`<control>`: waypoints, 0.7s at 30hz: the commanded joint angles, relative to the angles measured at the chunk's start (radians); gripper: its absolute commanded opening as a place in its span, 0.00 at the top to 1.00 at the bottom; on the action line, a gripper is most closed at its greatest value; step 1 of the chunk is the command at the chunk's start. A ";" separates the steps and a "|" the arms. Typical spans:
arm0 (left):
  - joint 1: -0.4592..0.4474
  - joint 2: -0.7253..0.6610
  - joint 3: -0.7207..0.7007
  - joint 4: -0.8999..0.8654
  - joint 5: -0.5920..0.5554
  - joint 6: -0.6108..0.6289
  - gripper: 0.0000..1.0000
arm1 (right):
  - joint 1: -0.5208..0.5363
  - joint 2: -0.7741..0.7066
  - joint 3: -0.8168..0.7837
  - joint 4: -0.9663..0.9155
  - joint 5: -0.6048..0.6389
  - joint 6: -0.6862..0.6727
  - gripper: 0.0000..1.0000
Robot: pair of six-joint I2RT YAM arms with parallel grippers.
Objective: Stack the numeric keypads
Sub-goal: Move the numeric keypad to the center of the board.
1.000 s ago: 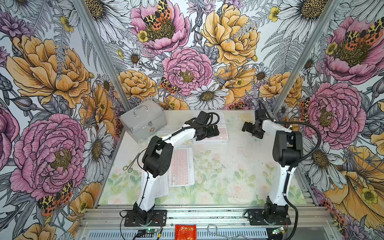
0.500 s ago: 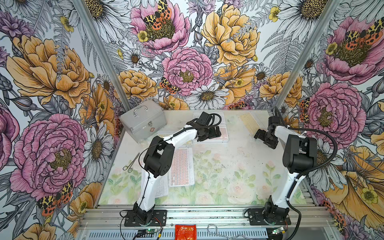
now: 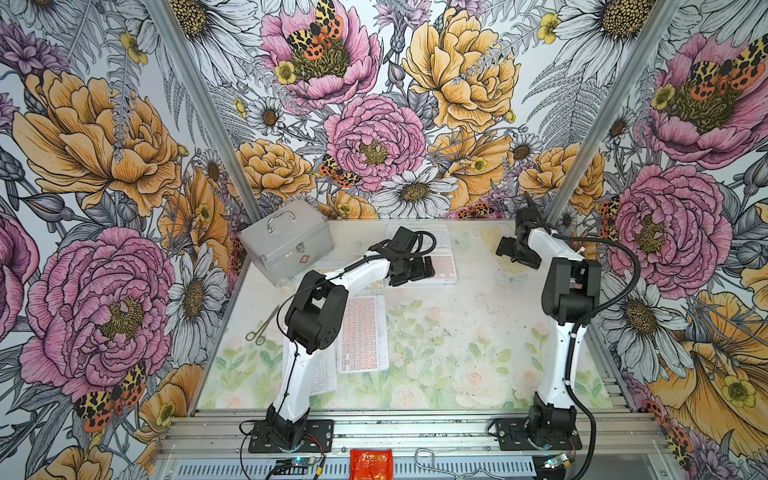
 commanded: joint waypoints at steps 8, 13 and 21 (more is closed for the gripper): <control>0.005 -0.054 -0.027 0.007 0.013 0.023 0.01 | 0.019 0.085 0.088 -0.074 0.076 -0.030 0.00; 0.004 -0.061 -0.031 0.007 0.014 0.022 0.01 | 0.016 0.101 0.089 -0.093 0.095 -0.035 0.00; -0.001 -0.060 -0.030 0.007 0.013 0.021 0.01 | -0.002 0.044 -0.010 -0.087 0.103 -0.037 0.00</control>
